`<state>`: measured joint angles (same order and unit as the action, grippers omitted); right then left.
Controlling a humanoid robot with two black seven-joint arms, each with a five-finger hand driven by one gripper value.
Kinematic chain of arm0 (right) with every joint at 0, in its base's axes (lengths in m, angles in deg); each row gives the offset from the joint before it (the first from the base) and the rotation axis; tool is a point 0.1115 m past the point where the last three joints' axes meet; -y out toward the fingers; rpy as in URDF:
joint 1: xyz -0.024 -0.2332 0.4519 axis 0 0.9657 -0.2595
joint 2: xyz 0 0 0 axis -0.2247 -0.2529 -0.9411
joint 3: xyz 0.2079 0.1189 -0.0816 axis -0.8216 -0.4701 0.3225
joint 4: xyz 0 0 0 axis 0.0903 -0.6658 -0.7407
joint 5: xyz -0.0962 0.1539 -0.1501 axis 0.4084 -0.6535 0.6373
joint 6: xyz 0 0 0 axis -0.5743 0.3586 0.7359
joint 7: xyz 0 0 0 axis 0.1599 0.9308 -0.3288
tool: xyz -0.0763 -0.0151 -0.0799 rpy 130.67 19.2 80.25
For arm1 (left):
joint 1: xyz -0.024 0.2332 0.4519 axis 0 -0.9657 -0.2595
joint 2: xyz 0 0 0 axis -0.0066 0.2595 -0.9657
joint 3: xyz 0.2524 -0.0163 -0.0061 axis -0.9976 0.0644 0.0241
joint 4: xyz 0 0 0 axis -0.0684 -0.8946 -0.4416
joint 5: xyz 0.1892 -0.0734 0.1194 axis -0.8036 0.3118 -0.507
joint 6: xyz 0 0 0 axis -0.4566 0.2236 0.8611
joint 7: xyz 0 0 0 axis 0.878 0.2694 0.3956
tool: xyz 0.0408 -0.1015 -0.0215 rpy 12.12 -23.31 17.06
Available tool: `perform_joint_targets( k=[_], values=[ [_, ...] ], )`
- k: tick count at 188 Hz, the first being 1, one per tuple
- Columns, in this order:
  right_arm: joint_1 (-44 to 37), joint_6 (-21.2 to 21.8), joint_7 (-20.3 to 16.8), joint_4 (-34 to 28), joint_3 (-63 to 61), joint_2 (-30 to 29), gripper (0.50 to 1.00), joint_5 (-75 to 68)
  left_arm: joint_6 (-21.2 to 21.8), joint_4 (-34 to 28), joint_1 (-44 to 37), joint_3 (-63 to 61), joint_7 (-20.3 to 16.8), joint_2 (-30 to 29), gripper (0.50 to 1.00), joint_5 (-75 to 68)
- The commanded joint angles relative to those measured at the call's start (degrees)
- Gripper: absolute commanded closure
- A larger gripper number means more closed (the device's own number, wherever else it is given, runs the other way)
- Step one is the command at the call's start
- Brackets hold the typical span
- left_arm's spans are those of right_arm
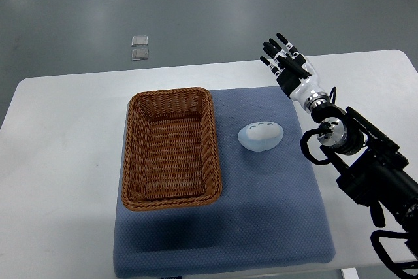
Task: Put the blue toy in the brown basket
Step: 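Raise the right hand and swing it over the mat toward the toy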
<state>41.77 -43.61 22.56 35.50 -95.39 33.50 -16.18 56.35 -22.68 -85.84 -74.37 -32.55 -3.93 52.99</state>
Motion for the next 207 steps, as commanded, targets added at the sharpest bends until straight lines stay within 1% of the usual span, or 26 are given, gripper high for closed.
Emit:
perform_joint_targets(
  k=[1, 33, 66, 94, 102, 111, 123, 132, 149, 160, 168, 179, 189, 207],
  values=[
    [0.0, 0.1, 0.0, 0.0, 0.1, 0.1, 0.595, 0.0, 0.0, 0.1, 0.0, 0.1, 0.0, 0.0, 0.5, -0.1],
    [-0.1, 0.3, -0.1, -0.3, 0.6, 0.2, 0.595, 0.4, 0.0, 0.1, 0.0, 0.1, 0.0, 0.0, 0.5, 0.0],
    [-1.9, 0.9, -0.2, -1.1, 7.3, 1.8, 0.595, 1.5, 0.0, 0.0, 0.0, 0.1, 0.0, 0.0, 0.5, 0.0],
    [-7.3, 1.8, -1.9, -3.4, 17.3, 8.3, 0.595, 8.1, 0.0, 0.1, 0.0, 0.1, 0.0, 0.0, 0.5, -0.1],
    [-9.7, 2.1, -2.6, -4.8, 20.7, 10.6, 0.595, 11.0, 0.0, 0.1, 0.0, 0.1, 0.0, 0.0, 0.5, -0.1],
    [-12.5, 3.4, -3.3, -6.2, 25.0, 13.7, 0.595, 14.4, 0.0, 0.1, 0.0, 0.1, 0.0, 0.0, 0.5, -0.1],
    [-16.7, 6.5, -3.5, -8.0, 29.3, 17.7, 0.595, 16.2, 0.0, 0.2, 0.0, 0.1, 0.0, 0.0, 0.5, -0.1],
    [-19.8, 8.0, -4.1, -9.1, 31.3, 20.0, 0.595, 16.5, 0.0, 0.2, 0.0, 0.1, 0.0, 0.0, 0.5, -0.2],
    [-26.4, 11.1, -6.9, -11.1, 39.3, 24.6, 0.595, 16.7, -0.1, 0.7, 0.0, 0.1, 0.0, 0.0, 0.5, -0.2],
    [-32.9, 13.2, -8.3, -12.8, 48.0, 27.1, 0.595, 17.0, 0.0, 1.4, 0.0, 0.1, 0.0, 0.0, 0.5, -0.2],
    [-37.4, 14.1, -9.0, -14.3, 54.3, 28.3, 0.595, 18.0, 0.0, 1.6, 0.0, 0.1, 0.0, 0.0, 0.5, -0.2],
    [-43.6, 14.3, -10.4, -16.8, 62.4, 29.2, 0.595, 20.8, 0.0, 1.7, 0.0, 0.0, 0.0, 0.0, 0.5, -0.2],
    [-47.2, 14.5, -11.4, -18.5, 66.9, 29.3, 0.595, 22.4, -0.1, 1.7, 0.0, 0.0, 0.0, 0.0, 0.5, -0.2],
    [-54.2, 15.2, -15.0, -21.3, 74.0, 29.1, 0.595, 23.6, -0.1, 1.6, 0.0, -0.1, 0.0, 0.0, 0.5, -0.2]
  ],
)
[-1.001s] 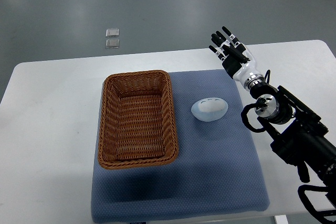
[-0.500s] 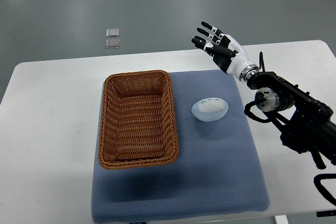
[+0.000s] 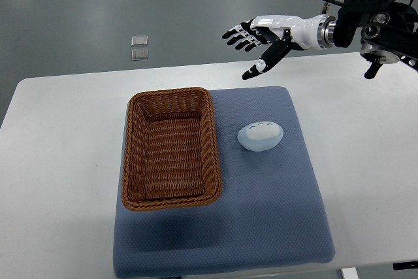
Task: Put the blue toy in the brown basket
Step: 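Raise the right hand and swing it over the mat toward the toy, then lower the right hand onto the pale blue egg-shaped toy, then close the right hand fingers around the toy and lift it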
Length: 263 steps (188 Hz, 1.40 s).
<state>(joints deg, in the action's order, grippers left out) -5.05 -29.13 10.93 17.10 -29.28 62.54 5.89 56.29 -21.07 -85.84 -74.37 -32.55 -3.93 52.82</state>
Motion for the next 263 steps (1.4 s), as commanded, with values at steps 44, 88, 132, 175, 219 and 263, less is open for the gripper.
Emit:
perform_joint_targets(
  k=[44, 88, 132, 175, 219, 263],
  values=[
    [-17.3, 5.2, -6.7, -8.4, 14.0, -1.5, 0.597, 1.1, 0.0, -0.1, 0.0, 0.0, 0.0, 0.0, 0.5, 0.0],
    [-17.7, 4.5, -8.7, -10.3, 18.9, -4.5, 0.599, 1.0, 0.0, 0.0, 0.0, 0.0, 0.0, 0.0, 0.5, 0.0],
    [-13.2, -1.2, -8.8, -9.6, 21.6, -6.6, 0.603, 1.8, 0.0, -0.1, 0.0, 0.0, 0.0, 0.0, 0.5, 0.1],
    [-9.5, -2.7, -8.8, -8.8, 21.7, -7.4, 0.605, 2.1, 0.1, -0.1, 0.0, 0.1, 0.0, 0.0, 0.5, 0.1],
    [-4.3, -4.5, -8.8, -6.7, 21.4, -8.6, 0.605, 4.3, 0.1, -0.4, 0.0, 0.0, 0.0, 0.0, 0.5, 0.1],
    [-1.3, -6.1, -8.8, -4.2, 21.3, -9.8, 0.613, 6.1, 0.1, -0.4, 0.0, 0.0, 0.0, 0.0, 0.5, 0.1]
  ],
)
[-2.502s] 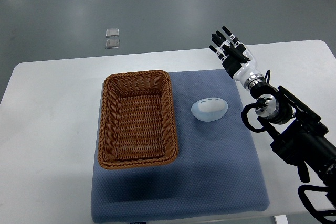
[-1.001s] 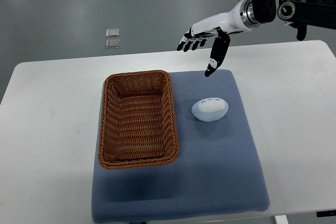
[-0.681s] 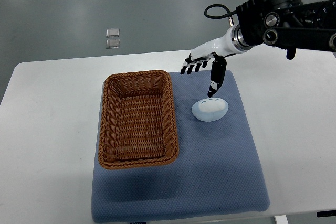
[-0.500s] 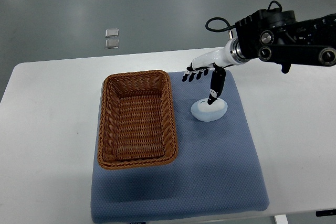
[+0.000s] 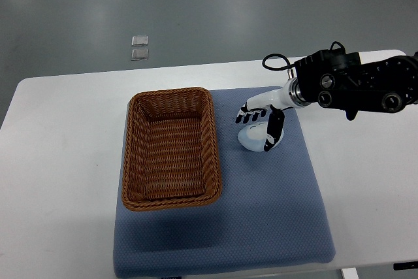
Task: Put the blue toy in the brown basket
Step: 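Close the right hand fingers around the toy and lift it, then carry the held toy with the right hand over the wicker basket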
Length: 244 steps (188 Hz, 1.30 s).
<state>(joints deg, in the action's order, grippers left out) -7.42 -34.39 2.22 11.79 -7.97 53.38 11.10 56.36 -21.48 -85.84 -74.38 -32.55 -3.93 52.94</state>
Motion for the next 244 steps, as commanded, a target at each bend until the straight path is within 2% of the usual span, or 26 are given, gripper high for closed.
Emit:
perform_joint_targets(
  k=[1, 37, 55, 78, 90, 106, 122, 156, 182, 209, 244],
  values=[
    [1.1, -0.9, -0.1, 1.1, 0.0, -0.6, 0.613, 0.9, 0.0, 0.0, 0.0, 0.0, 0.0, 0.0, 0.5, 0.0],
    [2.6, -1.1, 0.0, 1.7, -0.3, -1.3, 0.638, 1.8, 0.0, -0.1, 0.0, 0.0, 0.0, 0.0, 0.5, 0.0],
    [3.2, -1.1, 0.0, 2.3, -0.4, -1.3, 0.679, 1.9, 0.0, -0.1, 0.0, 0.0, 0.0, 0.0, 0.5, 0.1],
    [4.0, -1.1, 0.0, 3.4, -0.4, -1.7, 0.762, 2.5, 0.0, -0.2, 0.0, 0.1, 0.0, 0.0, 0.5, 0.1],
    [4.5, -1.1, 0.0, 4.2, -0.4, -2.0, 0.842, 2.9, 0.0, -0.2, 0.0, 0.1, 0.0, 0.0, 0.5, 0.1],
    [4.3, -1.1, -0.1, 4.5, -0.4, -1.8, 0.912, 3.4, 0.0, -0.2, 0.0, 0.1, 0.0, 0.0, 0.5, 0.1],
    [2.4, -0.1, -0.1, 3.7, -0.8, -0.3, 0.914, 3.1, 0.0, -0.2, -0.1, 0.2, 0.0, 0.0, 0.5, 0.1],
    [-9.9, 3.7, -0.1, -1.1, -0.8, 2.7, 0.914, 1.9, 0.0, -0.4, -0.1, 0.2, 0.0, 0.0, 0.5, 0.2],
    [-16.8, 4.5, -0.1, -2.4, -0.7, 1.4, 0.912, -3.1, 0.0, -0.3, -0.1, 0.2, 0.0, 0.0, 0.5, 0.2],
    [-21.3, 4.0, -0.1, -1.8, -0.4, -5.8, 0.908, -7.0, 0.0, -0.2, -0.1, 0.2, 0.0, 0.0, 0.5, 0.1],
    [-22.0, 2.8, 0.0, 1.5, -0.1, -16.3, 0.908, -9.0, 0.0, -0.2, -0.1, 0.2, 0.0, 0.0, 0.5, 0.1]
  ],
)
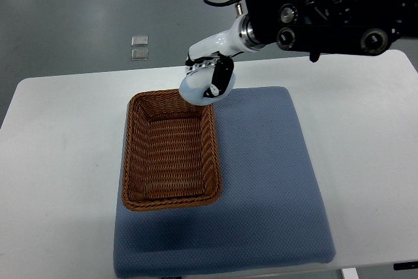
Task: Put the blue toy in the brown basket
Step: 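Carry the held toy with the right hand over the wicker basket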
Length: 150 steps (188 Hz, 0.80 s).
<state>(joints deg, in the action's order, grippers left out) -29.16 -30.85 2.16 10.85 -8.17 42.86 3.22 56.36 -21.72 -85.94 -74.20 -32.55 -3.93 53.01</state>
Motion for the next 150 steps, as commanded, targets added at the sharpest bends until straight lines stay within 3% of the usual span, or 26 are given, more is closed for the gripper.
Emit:
perform_joint_targets(
  k=[1, 17, 77, 109, 150],
  values=[
    [-0.2, -0.8, 0.1, 2.7, 0.1, -6.4, 0.908, -1.2, 0.0, 0.0, 0.0, 0.0, 0.0, 0.0, 0.5, 0.0],
    [0.5, -2.4, 0.2, 4.9, 0.0, -10.3, 0.904, -2.0, 0.0, 0.0, 0.0, 0.0, 0.0, 0.0, 0.5, 0.0],
    [10.4, -8.8, 0.8, 8.0, -0.5, -10.3, 0.879, -1.9, 0.0, 0.5, 0.1, -0.1, 0.0, 0.0, 0.5, -0.1],
    [14.4, -15.2, 1.5, 8.1, -0.6, -10.3, 0.863, -2.3, 0.0, 0.4, 0.0, -0.1, 0.0, 0.0, 0.5, 0.0],
    [18.0, -17.2, 1.8, 8.2, -0.6, -10.3, 0.859, -2.2, 0.0, 0.1, 0.1, -0.1, 0.0, 0.0, 0.5, 0.0]
  ],
)
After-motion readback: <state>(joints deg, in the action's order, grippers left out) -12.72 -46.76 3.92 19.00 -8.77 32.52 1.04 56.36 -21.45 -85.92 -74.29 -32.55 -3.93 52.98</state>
